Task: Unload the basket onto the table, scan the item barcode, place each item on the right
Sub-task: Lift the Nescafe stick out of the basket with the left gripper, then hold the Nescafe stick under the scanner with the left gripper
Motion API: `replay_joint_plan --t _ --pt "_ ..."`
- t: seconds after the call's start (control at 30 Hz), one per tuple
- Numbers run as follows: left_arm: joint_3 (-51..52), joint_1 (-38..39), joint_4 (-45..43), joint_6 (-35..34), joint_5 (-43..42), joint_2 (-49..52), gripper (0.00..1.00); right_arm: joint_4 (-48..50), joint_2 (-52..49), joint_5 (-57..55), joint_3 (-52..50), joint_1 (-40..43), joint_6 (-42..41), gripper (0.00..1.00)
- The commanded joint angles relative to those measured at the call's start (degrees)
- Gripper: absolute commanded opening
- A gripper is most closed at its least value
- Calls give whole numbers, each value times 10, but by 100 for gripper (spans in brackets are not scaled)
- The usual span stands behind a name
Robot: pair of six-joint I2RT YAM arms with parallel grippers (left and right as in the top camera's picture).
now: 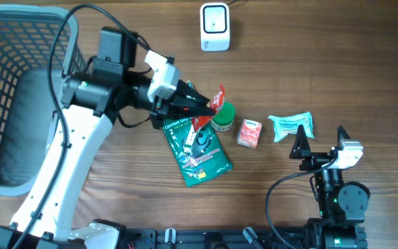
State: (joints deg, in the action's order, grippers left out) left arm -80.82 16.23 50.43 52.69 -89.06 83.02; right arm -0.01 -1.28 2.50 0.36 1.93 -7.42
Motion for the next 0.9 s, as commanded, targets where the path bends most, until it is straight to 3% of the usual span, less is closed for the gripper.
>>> replay_joint_plan --t 0.0,0.6,0.63,0.67,0.7,0.77,0.87 --pt "2 9 -3 11 -13 -1 4 2 3 -6 -1 -1 -1 100" --pt "2 18 -19 9 0 0 4 2 3 -6 -1 -1 -1 100" --pt "2 12 -39 3 54 0 4 2 3 -6 -1 -1 -1 100" --pt "2 9 -74 -68 126 3 4 2 3 -6 -1 -1 -1 100" --pt "2 10 -127 -185 214 9 4 2 3 -6 -1 -1 -1 100" --pt "2 24 -202 -323 411 25 4 2 3 -6 -1 -1 -1 99" --pt "2 30 -243 -326 513 57 4 2 3 -6 -1 -1 -1 100"
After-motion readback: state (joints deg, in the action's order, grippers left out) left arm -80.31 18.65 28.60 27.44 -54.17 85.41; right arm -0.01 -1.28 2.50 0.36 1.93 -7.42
